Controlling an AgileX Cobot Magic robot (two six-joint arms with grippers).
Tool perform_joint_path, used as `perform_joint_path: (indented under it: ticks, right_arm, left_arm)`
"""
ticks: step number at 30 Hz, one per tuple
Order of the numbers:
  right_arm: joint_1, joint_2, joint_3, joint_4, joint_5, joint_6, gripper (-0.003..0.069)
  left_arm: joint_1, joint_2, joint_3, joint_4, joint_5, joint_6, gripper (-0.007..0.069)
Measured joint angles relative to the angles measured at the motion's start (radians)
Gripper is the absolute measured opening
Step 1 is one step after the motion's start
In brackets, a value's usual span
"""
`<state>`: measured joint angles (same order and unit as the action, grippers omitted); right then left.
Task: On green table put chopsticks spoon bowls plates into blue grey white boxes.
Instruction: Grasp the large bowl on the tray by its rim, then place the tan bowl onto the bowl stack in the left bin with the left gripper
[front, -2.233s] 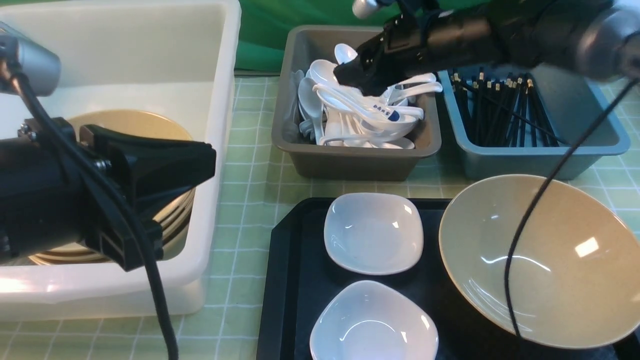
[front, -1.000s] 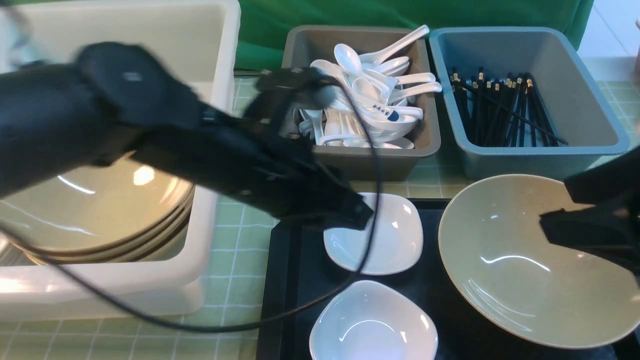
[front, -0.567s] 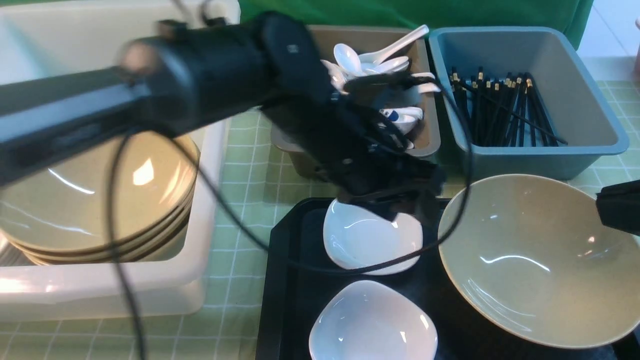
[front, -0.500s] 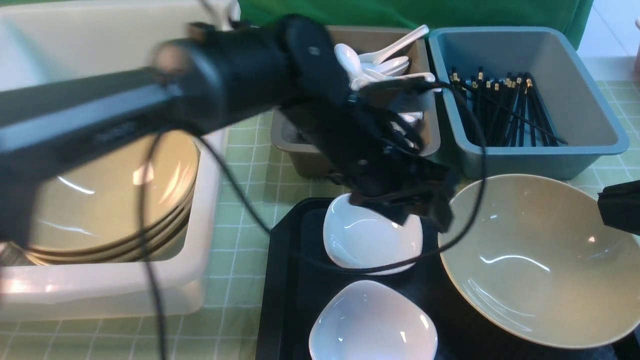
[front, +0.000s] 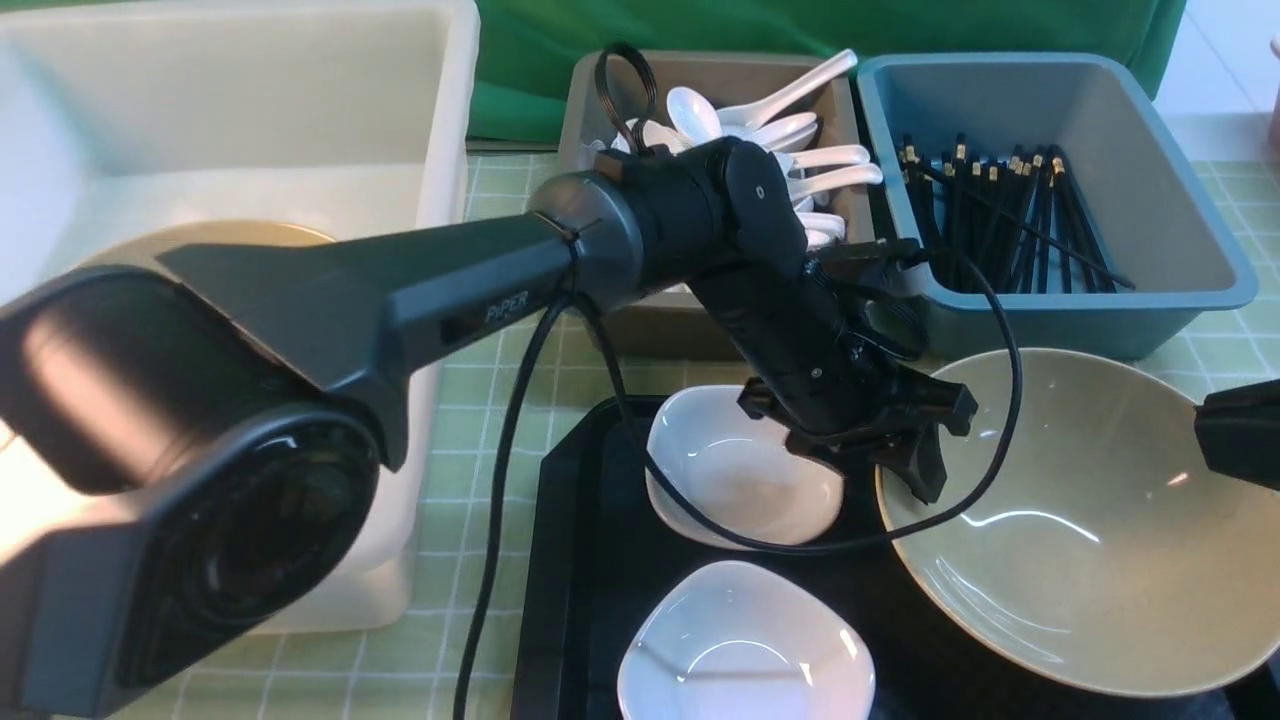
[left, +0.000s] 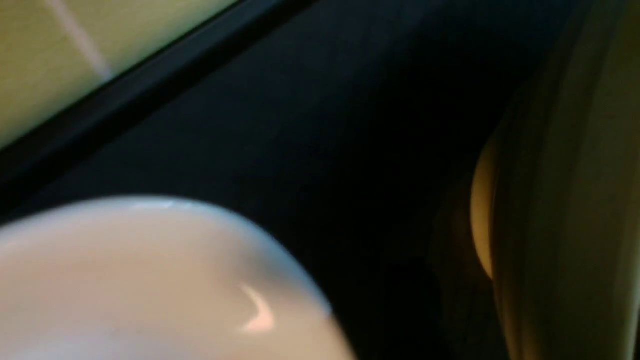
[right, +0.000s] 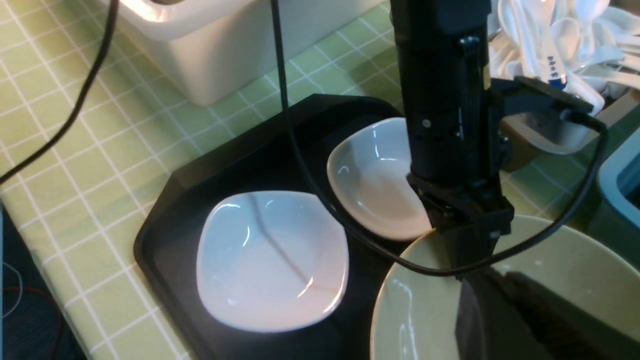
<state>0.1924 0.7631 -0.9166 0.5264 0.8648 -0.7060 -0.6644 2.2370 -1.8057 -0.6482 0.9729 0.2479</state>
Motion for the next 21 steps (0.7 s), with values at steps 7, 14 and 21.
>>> perform_joint_path:
  ticks: [7, 14, 21]
  right_arm:
    - [0.000, 0.000, 0.000, 0.001, 0.023, 0.001, 0.0027]
    - [0.000, 0.017, -0.041, 0.123, 0.043, -0.143, 0.0034]
    - [0.000, 0.174, -0.172, 0.334, 0.113, -0.302, 0.0036]
  left_arm:
    - [0.002, -0.006, -0.003, -0.052, 0.022, 0.049, 0.0013]
    - [0.073, -0.123, -0.002, -0.034, 0.103, 0.089, 0.0015]
    - [0.246, -0.318, -0.002, -0.035, 0.235, 0.106, 0.0015]
